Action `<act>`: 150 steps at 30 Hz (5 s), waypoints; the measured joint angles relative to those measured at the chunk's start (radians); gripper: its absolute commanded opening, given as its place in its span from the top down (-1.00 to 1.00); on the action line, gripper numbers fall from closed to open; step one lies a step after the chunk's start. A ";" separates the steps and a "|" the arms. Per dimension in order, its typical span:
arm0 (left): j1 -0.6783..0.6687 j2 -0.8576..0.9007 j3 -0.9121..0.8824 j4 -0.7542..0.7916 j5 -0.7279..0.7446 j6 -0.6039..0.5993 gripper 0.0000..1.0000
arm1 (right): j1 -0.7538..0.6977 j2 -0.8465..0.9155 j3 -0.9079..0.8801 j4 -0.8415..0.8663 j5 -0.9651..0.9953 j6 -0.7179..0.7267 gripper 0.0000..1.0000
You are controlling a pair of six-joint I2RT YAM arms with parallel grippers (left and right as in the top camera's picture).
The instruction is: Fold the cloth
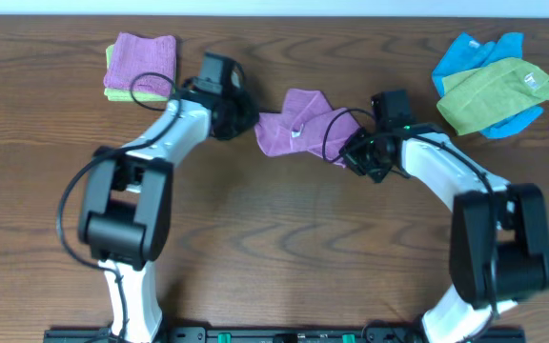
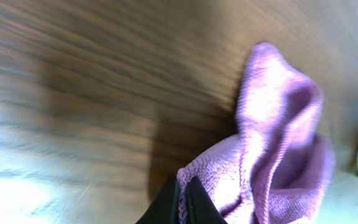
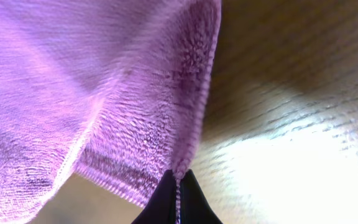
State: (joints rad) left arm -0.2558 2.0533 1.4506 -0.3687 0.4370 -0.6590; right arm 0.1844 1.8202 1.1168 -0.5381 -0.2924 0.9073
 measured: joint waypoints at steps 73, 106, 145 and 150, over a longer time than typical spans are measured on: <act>-0.021 -0.193 0.031 -0.126 0.362 -0.712 -0.90 | 0.010 -0.408 0.275 0.105 0.173 -0.319 0.98; -0.168 0.138 0.026 0.457 0.506 -1.298 -1.00 | 0.010 -0.408 0.275 0.069 0.248 -0.396 0.97; 0.022 0.138 0.027 0.805 0.547 -1.195 0.88 | 0.021 -0.408 0.275 0.121 0.234 -0.478 0.97; 0.111 0.138 0.027 0.823 0.602 -1.167 0.88 | 0.022 -0.398 0.275 0.177 0.249 -0.539 0.97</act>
State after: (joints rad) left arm -0.1452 2.1910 1.4776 0.4541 1.0393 -1.8263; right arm 0.2066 1.4220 1.3922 -0.3607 -0.0437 0.3687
